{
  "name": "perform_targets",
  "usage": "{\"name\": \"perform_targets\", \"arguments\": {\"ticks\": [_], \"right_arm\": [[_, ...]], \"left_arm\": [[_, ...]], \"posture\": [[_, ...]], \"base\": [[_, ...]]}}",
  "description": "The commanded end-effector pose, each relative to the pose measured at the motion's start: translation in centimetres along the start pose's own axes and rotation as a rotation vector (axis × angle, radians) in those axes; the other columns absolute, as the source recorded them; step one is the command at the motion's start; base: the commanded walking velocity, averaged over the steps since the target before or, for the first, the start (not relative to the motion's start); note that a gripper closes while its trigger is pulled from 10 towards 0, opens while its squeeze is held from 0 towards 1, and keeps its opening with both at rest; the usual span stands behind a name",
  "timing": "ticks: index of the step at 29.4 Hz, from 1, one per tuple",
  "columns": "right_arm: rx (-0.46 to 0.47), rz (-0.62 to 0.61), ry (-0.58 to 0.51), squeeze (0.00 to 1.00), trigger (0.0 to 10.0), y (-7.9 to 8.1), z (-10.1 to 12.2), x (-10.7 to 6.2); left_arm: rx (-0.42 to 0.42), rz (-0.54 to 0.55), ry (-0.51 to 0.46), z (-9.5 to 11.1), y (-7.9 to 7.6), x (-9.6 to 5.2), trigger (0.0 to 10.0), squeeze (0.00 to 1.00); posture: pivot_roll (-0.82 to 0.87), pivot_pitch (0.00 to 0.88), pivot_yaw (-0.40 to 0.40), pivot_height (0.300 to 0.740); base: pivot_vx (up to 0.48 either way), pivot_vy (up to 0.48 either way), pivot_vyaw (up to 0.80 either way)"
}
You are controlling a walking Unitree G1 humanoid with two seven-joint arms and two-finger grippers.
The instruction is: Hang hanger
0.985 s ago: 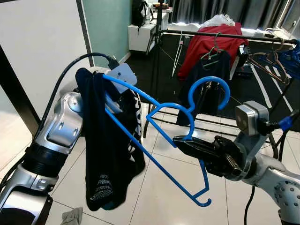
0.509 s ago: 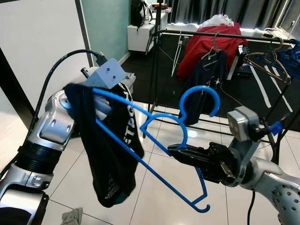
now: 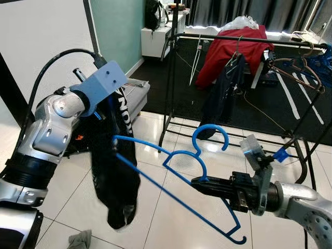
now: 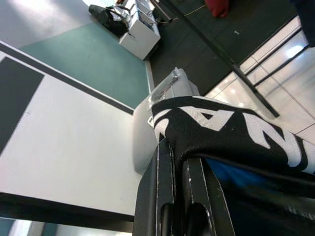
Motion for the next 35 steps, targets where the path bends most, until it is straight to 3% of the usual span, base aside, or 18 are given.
{"name": "perform_targets", "arguments": {"ticks": [1, 6, 10, 12, 15, 17, 19, 20, 21, 23, 24, 27, 29, 35], "right_arm": [[-0.01, -0.048, 0.035, 0.0, 10.0, -0.9, -0.5, 0.1], [-0.029, -0.181, 0.056, 0.0, 10.0, -3.4, -0.9, 0.1], [-0.033, -0.227, 0.046, 0.0, 10.0, -4.2, -0.6, 0.0], [-0.024, -0.32, 0.048, 0.0, 10.0, -5.9, -0.6, -0.3], [-0.016, -0.358, 0.051, 0.0, 10.0, -6.6, -0.6, -0.4], [0.027, -0.428, 0.048, 0.0, 10.0, -7.9, -0.8, -0.7], [0.044, -0.446, 0.045, 0.0, 10.0, -8.3, -0.8, -0.8], [0.108, -0.513, 0.008, 0.0, 10.0, -9.5, -0.5, -0.9], [0.108, -0.513, 0.008, 0.0, 10.0, -9.5, -0.5, -0.9], [0.21, -0.587, -0.065, 0.0, 10.0, -11.1, 0.1, -1.0], [0.21, -0.587, -0.065, 0.0, 10.0, -11.1, 0.1, -1.0], [0.345, -0.593, -0.204, 0.0, 10.0, -12.0, 1.6, -0.1], [0.408, -0.501, -0.272, 0.0, 10.0, -11.3, 3.0, 1.3], [0.452, -0.39, -0.31, 0.0, 10.0, -10.0, 4.0, 2.8]], "left_arm": [[0.054, 0.017, -0.004, 0.2, 0.7, -0.1, 10.0, 0.0], [0.078, -0.001, -0.015, 0.4, 0.5, -0.4, 10.0, 0.0], [0.081, -0.007, -0.019, 0.5, 0.4, -0.4, 10.0, 0.0], [0.08, -0.007, -0.025, 0.7, 0.5, -0.5, 10.0, 0.0], [0.078, -0.006, -0.03, 0.8, 0.5, -0.5, 10.0, 0.0], [0.056, -0.009, -0.056, 1.5, 0.4, -0.5, 10.0, 0.0], [0.046, -0.011, -0.067, 1.8, 0.4, -0.5, 10.0, 0.0], [0.008, -0.025, -0.116, 3.2, -0.2, -0.5, 10.0, 0.0], [0.008, -0.025, -0.116, 3.2, -0.2, -0.5, 10.0, 0.0], [-0.054, -0.074, -0.193, 5.3, -1.8, -0.6, 10.0, 0.0], [-0.054, -0.074, -0.193, 5.3, -1.8, -0.6, 10.0, 0.0], [-0.112, -0.148, -0.287, 8.2, -4.7, -0.9, 10.0, 0.0], [-0.135, -0.201, -0.35, 10.0, -6.9, -1.3, 10.0, 0.0], [-0.141, -0.243, -0.405, 11.5, -8.7, -1.9, 10.0, 0.0]], "posture": [[-0.03, 0.0, 0.008, 0.74], [-0.02, 0.0, 0.008, 0.74], [-0.02, 0.0, 0.008, 0.74], [-0.02, 0.0, 0.008, 0.74], [-0.02, 0.0, 0.008, 0.74], [-0.02, 0.0, 0.005, 0.74], [-0.02, 0.0, 0.005, 0.74], [-0.01, 0.0, 0.004, 0.74], [-0.01, 0.0, 0.004, 0.74], [-0.01, 0.0, -0.001, 0.74], [-0.01, 0.0, -0.001, 0.74], [0.01, 0.0, -0.004, 0.74], [0.01, 0.0, -0.005, 0.74], [0.01, 0.0, -0.005, 0.74]], "base": [[0.0, 0.0, 0.0], [0.0, 0.0, 0.0], [0.0, 0.0, 0.0], [0.0, 0.0, 0.0], [0.0, 0.0, 0.0], [0.0, 0.0, 0.0], [0.0, 0.0, 0.0], [0.0, 0.0, 0.0], [0.0, 0.0, 0.0], [0.0, 0.0, 0.0], [0.0, 0.0, 0.0], [0.0, 0.0, 0.0], [0.0, 0.0, 0.0], [0.0, 0.0, 0.0]]}}
Point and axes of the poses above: a point about 5 cm out from each wrist's last joint towards the gripper, its own x axis pointing out of the wrist towards the gripper, its own z axis along the axis of the wrist's last joint, y = z × x, the point moved 5 cm from there along x, pointing out of the wrist towards the gripper, and after that the axes turned 2 degrees about x, right-handed, at the moved point
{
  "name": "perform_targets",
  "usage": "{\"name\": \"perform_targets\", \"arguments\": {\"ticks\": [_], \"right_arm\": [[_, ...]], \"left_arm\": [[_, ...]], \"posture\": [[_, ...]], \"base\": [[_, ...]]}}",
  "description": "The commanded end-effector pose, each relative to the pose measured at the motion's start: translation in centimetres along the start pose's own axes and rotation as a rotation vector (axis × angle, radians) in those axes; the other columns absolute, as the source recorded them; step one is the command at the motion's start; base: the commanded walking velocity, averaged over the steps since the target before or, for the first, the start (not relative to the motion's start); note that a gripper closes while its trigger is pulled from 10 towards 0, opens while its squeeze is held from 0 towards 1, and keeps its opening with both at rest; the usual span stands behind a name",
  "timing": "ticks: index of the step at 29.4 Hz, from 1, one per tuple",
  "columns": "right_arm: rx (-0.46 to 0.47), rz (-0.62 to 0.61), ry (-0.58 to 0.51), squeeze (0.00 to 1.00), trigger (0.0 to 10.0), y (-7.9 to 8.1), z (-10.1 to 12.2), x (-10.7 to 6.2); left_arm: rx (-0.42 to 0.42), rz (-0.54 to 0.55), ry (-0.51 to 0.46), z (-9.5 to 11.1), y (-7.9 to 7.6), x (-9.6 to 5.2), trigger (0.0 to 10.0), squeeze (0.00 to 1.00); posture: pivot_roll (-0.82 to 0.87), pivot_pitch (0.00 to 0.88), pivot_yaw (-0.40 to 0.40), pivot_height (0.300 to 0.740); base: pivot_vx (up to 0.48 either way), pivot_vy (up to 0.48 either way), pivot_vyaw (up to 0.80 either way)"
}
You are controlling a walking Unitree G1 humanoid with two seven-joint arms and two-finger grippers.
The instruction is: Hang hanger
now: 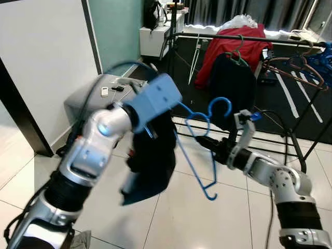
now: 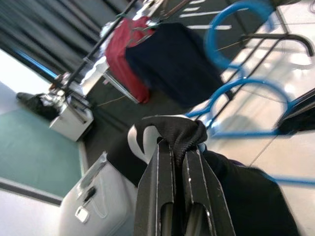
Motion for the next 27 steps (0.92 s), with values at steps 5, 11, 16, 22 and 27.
{"name": "perform_targets", "arguments": {"ticks": [5, 11, 16, 22, 27], "right_arm": [[0.098, 0.078, -0.012, 0.0, 10.0, 1.8, 0.1, 0.9], [0.102, 0.092, 0.046, 0.0, 10.0, 2.9, -1.3, 1.4], [0.032, 0.105, -0.064, 0.0, 10.0, 2.9, 0.9, 0.8], [-0.016, 0.211, -0.265, 0.0, 10.0, 4.8, 4.4, -0.3], [-0.048, 0.432, -0.34, 0.0, 10.0, 8.9, 5.2, -1.9]], "left_arm": [[0.022, -0.026, -0.056, 1.4, -1.2, 0.0, 10.0, 0.0], [0.056, -0.036, -0.006, 0.4, -1.6, -0.1, 10.0, 0.0], [0.057, -0.011, 0.08, -1.6, -1.1, -0.4, 10.0, 0.0], [0.017, 0.011, 0.187, -3.9, -1.0, -0.6, 10.0, 0.0], [-0.067, -0.006, 0.297, -6.4, -2.5, -1.1, 10.0, 0.0]], "posture": [[0.01, 0.0, -0.004, 0.74], [0.01, 0.0, 0.001, 0.74], [0.0, 0.0, 0.005, 0.74], [0.0, 0.0, 0.005, 0.74], [0.01, 0.0, 0.006, 0.74]], "base": [[0.0, 0.0, 0.0], [0.0, 0.0, 0.0], [0.0, 0.0, 0.0], [0.0, 0.0, 0.0], [0.0, 0.0, 0.0]]}}
Point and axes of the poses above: a point about 5 cm out from each wrist's last joint towards the gripper, its own x axis pointing out of the wrist towards the gripper, its own z axis along the axis of the wrist's last joint, y = z × x, the point moved 5 cm from there along x, pointing out of the wrist towards the gripper, and after that the axes turned 2 degrees about x, right-handed, at the moved point
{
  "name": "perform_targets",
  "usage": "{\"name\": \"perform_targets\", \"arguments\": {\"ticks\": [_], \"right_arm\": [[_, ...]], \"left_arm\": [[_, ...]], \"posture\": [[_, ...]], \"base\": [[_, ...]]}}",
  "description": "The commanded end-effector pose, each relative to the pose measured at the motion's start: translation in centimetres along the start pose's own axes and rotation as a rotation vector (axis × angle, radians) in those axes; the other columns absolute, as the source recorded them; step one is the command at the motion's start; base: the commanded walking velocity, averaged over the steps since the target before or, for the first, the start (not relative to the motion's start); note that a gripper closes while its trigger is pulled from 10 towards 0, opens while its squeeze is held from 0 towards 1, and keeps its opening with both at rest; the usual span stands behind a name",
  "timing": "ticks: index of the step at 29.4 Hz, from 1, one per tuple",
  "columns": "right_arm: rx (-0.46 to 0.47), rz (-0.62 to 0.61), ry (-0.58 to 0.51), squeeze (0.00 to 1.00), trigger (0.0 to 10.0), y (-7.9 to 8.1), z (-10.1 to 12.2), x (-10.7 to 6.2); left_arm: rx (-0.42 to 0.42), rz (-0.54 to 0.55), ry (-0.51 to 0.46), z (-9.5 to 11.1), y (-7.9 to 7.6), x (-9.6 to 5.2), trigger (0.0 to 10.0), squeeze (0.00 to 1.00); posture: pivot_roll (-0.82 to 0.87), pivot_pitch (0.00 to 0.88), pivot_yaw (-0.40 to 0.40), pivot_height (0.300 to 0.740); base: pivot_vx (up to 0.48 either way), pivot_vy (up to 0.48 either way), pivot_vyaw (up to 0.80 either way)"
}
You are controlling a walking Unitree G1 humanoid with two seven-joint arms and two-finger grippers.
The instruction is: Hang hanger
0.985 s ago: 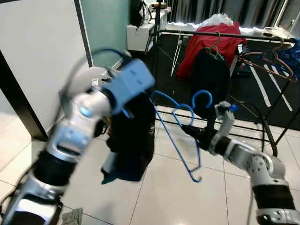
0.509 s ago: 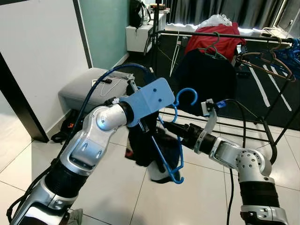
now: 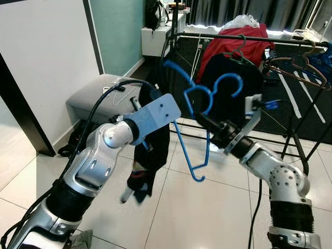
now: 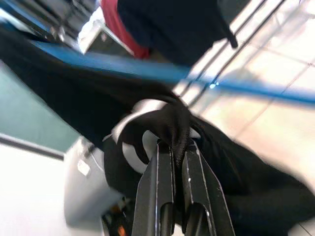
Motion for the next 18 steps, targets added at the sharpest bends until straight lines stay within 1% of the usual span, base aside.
{"name": "perform_targets", "arguments": {"ticks": [1, 2, 3, 5, 6, 8, 10, 18], "right_arm": [[-0.015, 0.109, -0.051, 0.0, 10.0, 2.0, 0.9, -0.1], [-0.019, 0.151, -0.057, 0.0, 10.0, 2.8, 1.0, -0.1], [-0.021, 0.204, -0.065, 0.0, 10.0, 3.7, 1.1, -0.3], [-0.02, 0.282, -0.077, 0.0, 10.0, 5.0, 1.3, -0.7], [-0.02, 0.282, -0.077, 0.0, 10.0, 5.0, 1.3, -0.7], [-0.02, 0.354, -0.085, 0.0, 10.0, 6.2, 1.5, -1.1], [-0.023, 0.381, -0.091, 0.0, 10.0, 6.5, 1.7, -1.4], [-0.038, 0.393, -0.086, 0.0, 10.0, 6.7, 1.7, -1.8]], "left_arm": [[-0.037, -0.007, 0.054, -1.4, -0.5, 0.1, 10.0, 0.0], [-0.063, -0.008, 0.064, -1.7, -0.7, 0.1, 10.0, 0.0], [-0.076, -0.014, 0.073, -2.0, -1.2, 0.1, 10.0, 0.0], [-0.093, -0.023, 0.082, -2.3, -1.8, 0.1, 10.0, 0.0], [-0.093, -0.023, 0.082, -2.3, -1.8, 0.1, 10.0, 0.0], [-0.111, -0.032, 0.086, -2.4, -2.4, 0.1, 10.0, 0.0], [-0.119, -0.034, 0.091, -2.5, -2.6, 0.2, 10.0, 0.0], [-0.126, -0.031, 0.099, -2.6, -2.7, 0.3, 10.0, 0.0]], "posture": [[0.01, 0.0, 0.006, 0.74], [0.01, 0.0, 0.006, 0.74], [0.01, 0.0, 0.007, 0.74], [0.01, 0.0, 0.007, 0.74], [0.01, 0.0, 0.007, 0.74], [0.01, 0.0, 0.006, 0.74], [0.01, 0.0, 0.005, 0.74], [0.01, 0.0, 0.007, 0.74]], "base": [[0.0, 0.0, 0.0], [0.0, 0.0, 0.0], [0.0, 0.0, 0.0], [0.0, 0.0, 0.0], [0.0, 0.0, 0.0], [0.0, 0.0, 0.0], [0.0, 0.0, 0.0], [0.0, 0.0, 0.0]]}}
Point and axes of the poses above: a point about 5 cm out from each wrist's last joint towards the gripper, its own x axis pointing out of the wrist towards the gripper, its own z axis along the axis of the wrist's last joint, y = z × x, the point moved 5 cm from there along x, pointing out of the wrist towards the gripper, and after that the axes turned 2 degrees about x, right-handed, at the moved point
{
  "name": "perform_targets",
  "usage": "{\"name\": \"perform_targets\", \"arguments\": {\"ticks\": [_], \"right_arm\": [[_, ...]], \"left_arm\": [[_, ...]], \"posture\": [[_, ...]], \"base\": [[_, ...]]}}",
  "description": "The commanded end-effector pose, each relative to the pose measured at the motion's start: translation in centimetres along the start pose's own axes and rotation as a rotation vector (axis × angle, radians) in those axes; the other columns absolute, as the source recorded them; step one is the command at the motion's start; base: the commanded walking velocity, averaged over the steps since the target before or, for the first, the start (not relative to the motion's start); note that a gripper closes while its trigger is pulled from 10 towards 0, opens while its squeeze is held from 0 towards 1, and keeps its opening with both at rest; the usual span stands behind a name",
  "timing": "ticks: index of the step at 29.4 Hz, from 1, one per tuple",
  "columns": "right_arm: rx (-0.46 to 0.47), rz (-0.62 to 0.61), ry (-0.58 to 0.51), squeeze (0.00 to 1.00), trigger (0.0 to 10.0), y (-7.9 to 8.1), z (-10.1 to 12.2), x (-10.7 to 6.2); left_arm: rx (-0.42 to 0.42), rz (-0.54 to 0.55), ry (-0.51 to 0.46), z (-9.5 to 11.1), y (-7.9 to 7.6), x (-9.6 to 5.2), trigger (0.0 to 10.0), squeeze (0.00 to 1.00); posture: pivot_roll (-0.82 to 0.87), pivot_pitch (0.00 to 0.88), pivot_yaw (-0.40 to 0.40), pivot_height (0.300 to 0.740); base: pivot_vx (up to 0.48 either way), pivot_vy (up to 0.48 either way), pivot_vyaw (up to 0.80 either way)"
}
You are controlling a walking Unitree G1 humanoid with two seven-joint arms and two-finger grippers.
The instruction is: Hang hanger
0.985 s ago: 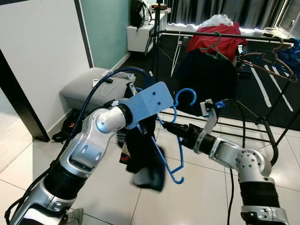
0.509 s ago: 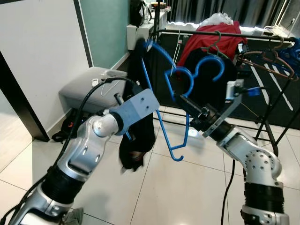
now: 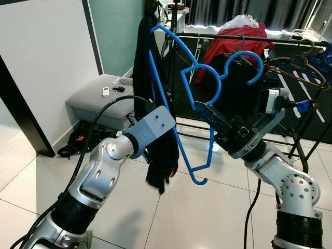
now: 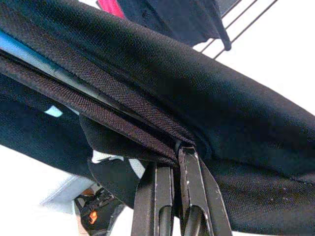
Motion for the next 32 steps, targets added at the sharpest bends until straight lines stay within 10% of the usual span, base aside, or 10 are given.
{"name": "perform_targets", "arguments": {"ticks": [1, 4, 5, 6, 17, 28, 30, 32], "right_arm": [[-0.045, 0.119, -0.041, 0.0, 10.0, 2.2, 1.2, 0.2], [-0.051, 0.122, -0.04, 0.0, 10.0, 2.3, 1.2, 0.1], [-0.059, 0.123, -0.035, 0.0, 10.0, 2.3, 1.2, 0.1], [-0.067, 0.126, -0.032, 0.0, 10.0, 2.4, 1.2, 0.0], [-0.117, 0.144, -0.021, 0.0, 10.0, 2.6, 1.7, -0.2], [-0.195, 0.117, -0.01, 0.0, 10.0, 2.1, 2.6, -0.7], [-0.207, 0.12, -0.007, 0.0, 10.0, 2.2, 3.0, -1.0], [-0.213, 0.126, 0.002, 0.0, 10.0, 2.2, 3.0, -1.1]], "left_arm": [[-0.031, -0.017, 0.052, -1.3, -0.5, 0.1, 10.0, 0.0], [-0.041, -0.013, 0.051, -1.3, -0.5, 0.1, 10.0, 0.0], [-0.06, -0.009, 0.037, -1.1, -0.4, 0.1, 10.0, 0.88], [-0.073, -0.013, 0.022, -0.9, -0.3, 0.0, 10.0, 1.0], [-0.095, 0.006, -0.011, -0.3, 1.1, -0.5, 10.0, 1.0], [-0.005, -0.166, 0.04, -1.9, 3.6, -5.2, 10.0, 0.99], [-0.011, -0.121, 0.057, -2.4, 5.7, -6.7, 10.0, 0.49], [-0.033, -0.063, 0.042, -2.1, 7.6, -7.6, 10.0, 0.41]], "posture": [[0.01, 0.0, 0.008, 0.74], [0.01, 0.0, 0.008, 0.74], [0.01, 0.0, 0.009, 0.74], [0.01, 0.0, 0.009, 0.74], [0.02, 0.0, 0.006, 0.74], [0.02, 0.0, 0.002, 0.74], [0.02, 0.0, 0.0, 0.74], [0.02, 0.0, -0.001, 0.74]], "base": [[0.0, 0.0, 0.0], [0.0, 0.0, 0.0], [0.0, 0.0, 0.0], [0.0, 0.0, 0.0], [0.0, 0.0, 0.0], [0.0, 0.0, 0.0], [0.0, 0.0, 0.0], [0.0, 0.0, 0.0]]}}
Point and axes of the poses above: a point about 5 cm out from each wrist's last joint towards the gripper, its own x axis pointing out of the wrist towards the gripper, its own z axis along the axis of the wrist's last joint, y = z × x, the point moved 5 cm from there along x, pointing out of the wrist towards the gripper, and after that the axes turned 2 degrees about x, right-handed, at the moved point
